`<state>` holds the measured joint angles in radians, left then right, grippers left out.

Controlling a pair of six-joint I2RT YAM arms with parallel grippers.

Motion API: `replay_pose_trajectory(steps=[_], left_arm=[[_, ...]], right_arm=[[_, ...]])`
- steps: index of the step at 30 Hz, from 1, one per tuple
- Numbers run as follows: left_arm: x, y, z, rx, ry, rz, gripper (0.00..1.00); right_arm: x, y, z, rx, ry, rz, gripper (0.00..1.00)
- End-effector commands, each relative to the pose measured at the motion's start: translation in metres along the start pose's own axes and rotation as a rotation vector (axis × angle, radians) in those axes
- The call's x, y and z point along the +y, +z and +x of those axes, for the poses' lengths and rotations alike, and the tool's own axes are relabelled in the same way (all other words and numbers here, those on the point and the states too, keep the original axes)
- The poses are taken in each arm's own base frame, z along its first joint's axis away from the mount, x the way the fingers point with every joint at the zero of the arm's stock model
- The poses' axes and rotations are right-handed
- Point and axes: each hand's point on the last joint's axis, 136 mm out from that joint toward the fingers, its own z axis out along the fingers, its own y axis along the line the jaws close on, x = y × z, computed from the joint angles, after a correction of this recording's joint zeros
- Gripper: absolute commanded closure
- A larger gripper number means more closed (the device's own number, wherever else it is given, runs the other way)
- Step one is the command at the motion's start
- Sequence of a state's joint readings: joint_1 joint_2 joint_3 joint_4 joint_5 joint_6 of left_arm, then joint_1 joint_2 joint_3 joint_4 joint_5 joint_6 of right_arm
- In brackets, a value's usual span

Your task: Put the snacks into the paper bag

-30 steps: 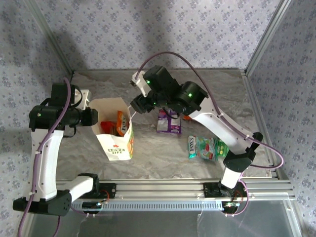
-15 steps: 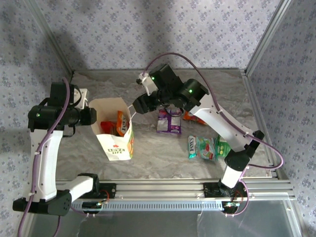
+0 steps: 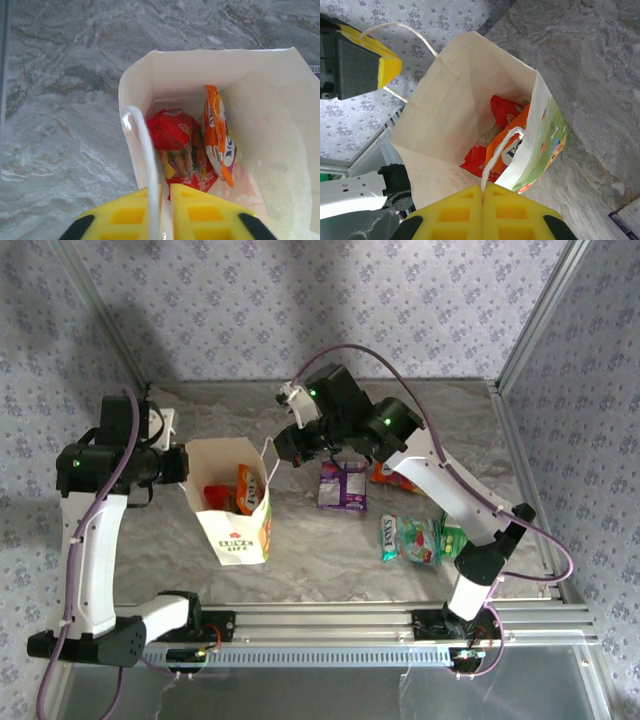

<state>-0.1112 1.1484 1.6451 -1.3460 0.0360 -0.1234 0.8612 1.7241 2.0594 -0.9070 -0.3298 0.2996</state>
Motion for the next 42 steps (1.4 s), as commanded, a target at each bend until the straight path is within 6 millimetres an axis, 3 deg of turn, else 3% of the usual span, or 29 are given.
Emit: replay_pose_trajectory(steps=[1,7,15,31,36,42], left_arm=[[-0.001,-0.014,-0.017,-0.071,-0.008,0.005,0.92],[-0.011,-0.017,-0.032,-0.113,0.010,0.061,1.00],[-0.024,-0.010,-0.058,-0.138,0.024,0.118,1.00],[-0.041,0.011,-0.093,-0.206,0.094,0.202,0.99],[-0.043,0.015,-0.093,-0.231,0.107,0.214,0.99],[-0.039,0.032,-0.078,-0.171,0.089,0.203,0.97]], right_arm=[[-0.001,-0.004,-0.014,-0.046,-0.007,-0.006,1.00],[-0.015,-0.012,-0.030,-0.100,0.009,0.030,1.00],[-0.024,-0.026,-0.055,-0.161,0.005,0.041,1.00],[-0.041,-0.039,-0.069,-0.217,-0.016,0.115,1.00],[-0.046,-0.041,-0.069,-0.218,-0.008,0.124,1.00],[-0.056,-0.033,-0.057,-0.195,0.013,0.138,1.00]])
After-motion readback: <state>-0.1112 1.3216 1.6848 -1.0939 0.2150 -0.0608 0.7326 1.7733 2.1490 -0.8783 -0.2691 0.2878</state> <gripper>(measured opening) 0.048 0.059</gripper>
